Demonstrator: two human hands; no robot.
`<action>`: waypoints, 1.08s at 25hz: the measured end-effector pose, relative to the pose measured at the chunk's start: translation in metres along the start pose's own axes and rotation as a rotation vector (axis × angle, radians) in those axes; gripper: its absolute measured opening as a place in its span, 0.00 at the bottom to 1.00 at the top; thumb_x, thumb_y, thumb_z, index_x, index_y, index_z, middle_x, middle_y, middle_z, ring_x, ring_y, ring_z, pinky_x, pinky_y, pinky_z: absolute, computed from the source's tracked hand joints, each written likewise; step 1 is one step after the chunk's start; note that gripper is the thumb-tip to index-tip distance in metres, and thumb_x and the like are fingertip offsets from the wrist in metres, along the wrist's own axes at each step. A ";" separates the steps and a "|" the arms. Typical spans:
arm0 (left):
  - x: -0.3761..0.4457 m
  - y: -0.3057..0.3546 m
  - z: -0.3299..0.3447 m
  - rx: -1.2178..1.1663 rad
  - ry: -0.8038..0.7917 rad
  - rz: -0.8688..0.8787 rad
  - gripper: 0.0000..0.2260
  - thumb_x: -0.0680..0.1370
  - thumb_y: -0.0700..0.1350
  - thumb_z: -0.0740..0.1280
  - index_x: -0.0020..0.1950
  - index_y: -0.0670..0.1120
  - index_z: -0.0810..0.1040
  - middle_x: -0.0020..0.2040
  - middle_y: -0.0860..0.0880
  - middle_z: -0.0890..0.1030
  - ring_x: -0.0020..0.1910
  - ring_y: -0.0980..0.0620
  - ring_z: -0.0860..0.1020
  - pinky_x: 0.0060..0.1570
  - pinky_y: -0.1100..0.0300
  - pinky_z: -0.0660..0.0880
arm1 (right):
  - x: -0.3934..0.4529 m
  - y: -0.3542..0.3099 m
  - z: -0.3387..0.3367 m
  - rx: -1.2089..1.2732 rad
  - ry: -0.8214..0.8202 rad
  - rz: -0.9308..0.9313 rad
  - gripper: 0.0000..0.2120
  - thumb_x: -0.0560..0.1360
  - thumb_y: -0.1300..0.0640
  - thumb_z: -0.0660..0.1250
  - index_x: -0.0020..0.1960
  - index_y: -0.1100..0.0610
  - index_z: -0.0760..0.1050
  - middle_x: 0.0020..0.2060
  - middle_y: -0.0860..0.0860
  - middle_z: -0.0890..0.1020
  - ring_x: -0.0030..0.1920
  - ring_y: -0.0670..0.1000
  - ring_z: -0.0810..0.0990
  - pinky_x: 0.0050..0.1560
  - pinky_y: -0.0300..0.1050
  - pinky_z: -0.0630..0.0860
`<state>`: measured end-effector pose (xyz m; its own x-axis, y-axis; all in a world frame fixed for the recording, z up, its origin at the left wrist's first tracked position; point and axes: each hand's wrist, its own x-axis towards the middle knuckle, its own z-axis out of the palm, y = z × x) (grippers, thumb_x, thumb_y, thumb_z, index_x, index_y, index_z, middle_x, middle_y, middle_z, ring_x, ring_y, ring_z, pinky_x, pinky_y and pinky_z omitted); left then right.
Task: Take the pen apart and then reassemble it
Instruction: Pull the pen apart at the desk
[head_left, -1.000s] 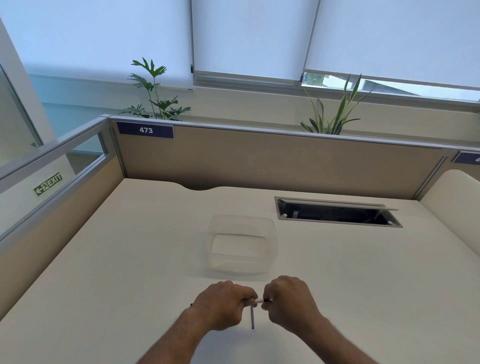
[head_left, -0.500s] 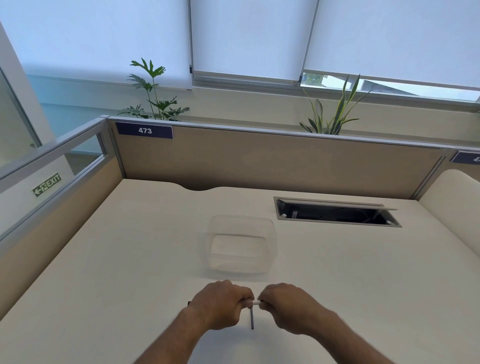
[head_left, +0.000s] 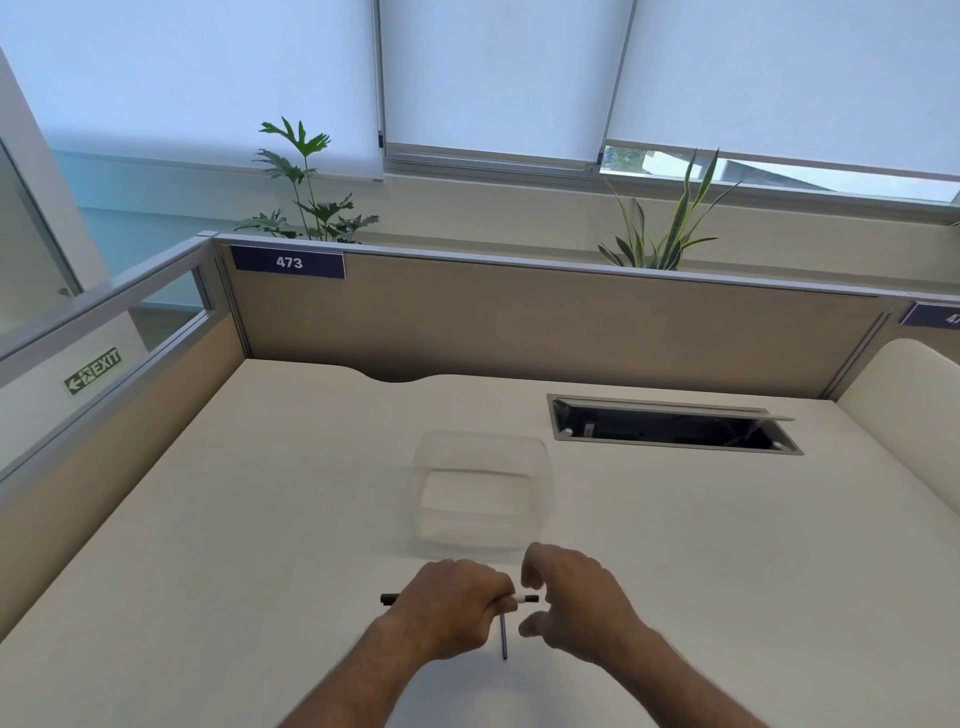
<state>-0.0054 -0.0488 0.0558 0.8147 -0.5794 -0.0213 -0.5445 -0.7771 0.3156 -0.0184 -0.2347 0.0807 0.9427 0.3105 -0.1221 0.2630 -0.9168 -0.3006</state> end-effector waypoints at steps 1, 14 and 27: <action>0.000 -0.001 -0.001 0.020 0.013 -0.002 0.12 0.82 0.53 0.56 0.53 0.50 0.77 0.47 0.48 0.83 0.44 0.44 0.78 0.42 0.52 0.75 | -0.001 0.003 -0.001 0.025 -0.074 -0.007 0.26 0.69 0.47 0.75 0.63 0.48 0.71 0.59 0.44 0.79 0.56 0.50 0.78 0.51 0.44 0.73; -0.003 -0.001 0.003 0.030 -0.017 0.028 0.06 0.83 0.49 0.55 0.52 0.53 0.71 0.45 0.46 0.82 0.41 0.42 0.76 0.37 0.53 0.70 | 0.002 0.007 0.004 -0.194 0.023 -0.176 0.08 0.77 0.54 0.62 0.47 0.53 0.80 0.38 0.55 0.84 0.37 0.59 0.76 0.34 0.45 0.65; -0.003 -0.009 0.006 -0.049 -0.028 0.017 0.10 0.81 0.47 0.57 0.59 0.58 0.73 0.49 0.49 0.84 0.44 0.44 0.78 0.43 0.52 0.75 | -0.004 0.003 0.004 -0.073 0.126 -0.057 0.15 0.68 0.47 0.74 0.50 0.49 0.74 0.45 0.46 0.84 0.44 0.52 0.81 0.37 0.44 0.68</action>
<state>-0.0037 -0.0418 0.0475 0.7989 -0.5999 -0.0421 -0.5474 -0.7544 0.3623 -0.0226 -0.2380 0.0765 0.9428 0.3330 0.0148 0.3271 -0.9157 -0.2333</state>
